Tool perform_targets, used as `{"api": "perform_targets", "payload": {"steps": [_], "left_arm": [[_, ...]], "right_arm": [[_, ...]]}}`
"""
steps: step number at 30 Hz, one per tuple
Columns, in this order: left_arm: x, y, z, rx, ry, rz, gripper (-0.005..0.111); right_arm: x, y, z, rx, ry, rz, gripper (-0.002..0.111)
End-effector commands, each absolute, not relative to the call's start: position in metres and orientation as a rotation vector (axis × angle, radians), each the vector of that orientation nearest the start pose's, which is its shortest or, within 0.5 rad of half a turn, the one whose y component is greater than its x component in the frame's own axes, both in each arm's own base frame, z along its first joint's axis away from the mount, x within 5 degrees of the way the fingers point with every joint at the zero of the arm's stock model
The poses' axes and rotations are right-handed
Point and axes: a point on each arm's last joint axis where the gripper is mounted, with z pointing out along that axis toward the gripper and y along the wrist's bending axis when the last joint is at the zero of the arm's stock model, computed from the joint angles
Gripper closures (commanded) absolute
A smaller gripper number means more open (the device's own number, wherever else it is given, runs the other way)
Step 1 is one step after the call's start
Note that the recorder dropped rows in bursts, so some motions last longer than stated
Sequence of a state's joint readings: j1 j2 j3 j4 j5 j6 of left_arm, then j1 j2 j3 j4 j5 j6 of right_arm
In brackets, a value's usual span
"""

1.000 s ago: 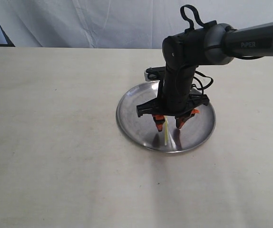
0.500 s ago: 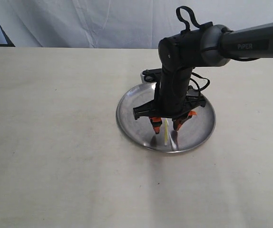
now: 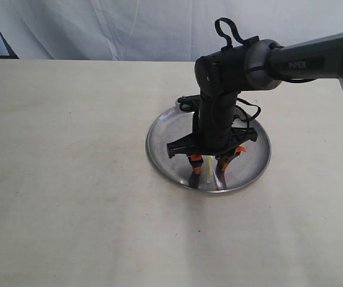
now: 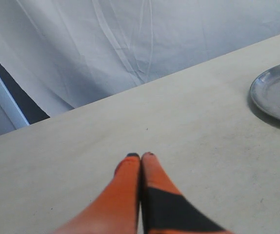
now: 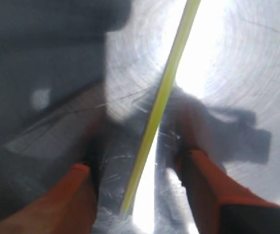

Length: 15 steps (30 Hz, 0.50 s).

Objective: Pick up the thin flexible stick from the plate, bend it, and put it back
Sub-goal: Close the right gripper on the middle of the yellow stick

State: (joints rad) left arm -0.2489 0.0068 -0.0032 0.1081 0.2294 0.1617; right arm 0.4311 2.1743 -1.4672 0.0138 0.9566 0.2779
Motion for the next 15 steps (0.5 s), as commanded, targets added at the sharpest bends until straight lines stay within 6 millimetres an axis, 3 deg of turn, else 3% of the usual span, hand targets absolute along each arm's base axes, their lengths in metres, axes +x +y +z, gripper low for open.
{"api": "perform_targets", "payload": {"steps": [1, 5, 13, 15], "left_arm": [[0.0544, -0.0119, 0.1929, 0.418, 1.655, 0.026, 0.107], [0.0544, -0.0119, 0.1929, 0.418, 1.655, 0.026, 0.107], [0.0544, -0.0119, 0.1929, 0.418, 1.655, 0.026, 0.107], [0.0544, -0.0119, 0.1929, 0.418, 1.655, 0.026, 0.107]], "right_arm": [[0.37, 0.1714, 0.1129, -0.219, 3.159, -0.001, 0.057], [0.3683, 0.1698, 0.113, -0.23, 3.178, -0.027, 0.07], [0.3686, 0.1699, 0.113, -0.232, 3.174, -0.025, 0.109], [0.37, 0.1706, 0.1129, -0.234, 3.158, -0.015, 0.109]]}}
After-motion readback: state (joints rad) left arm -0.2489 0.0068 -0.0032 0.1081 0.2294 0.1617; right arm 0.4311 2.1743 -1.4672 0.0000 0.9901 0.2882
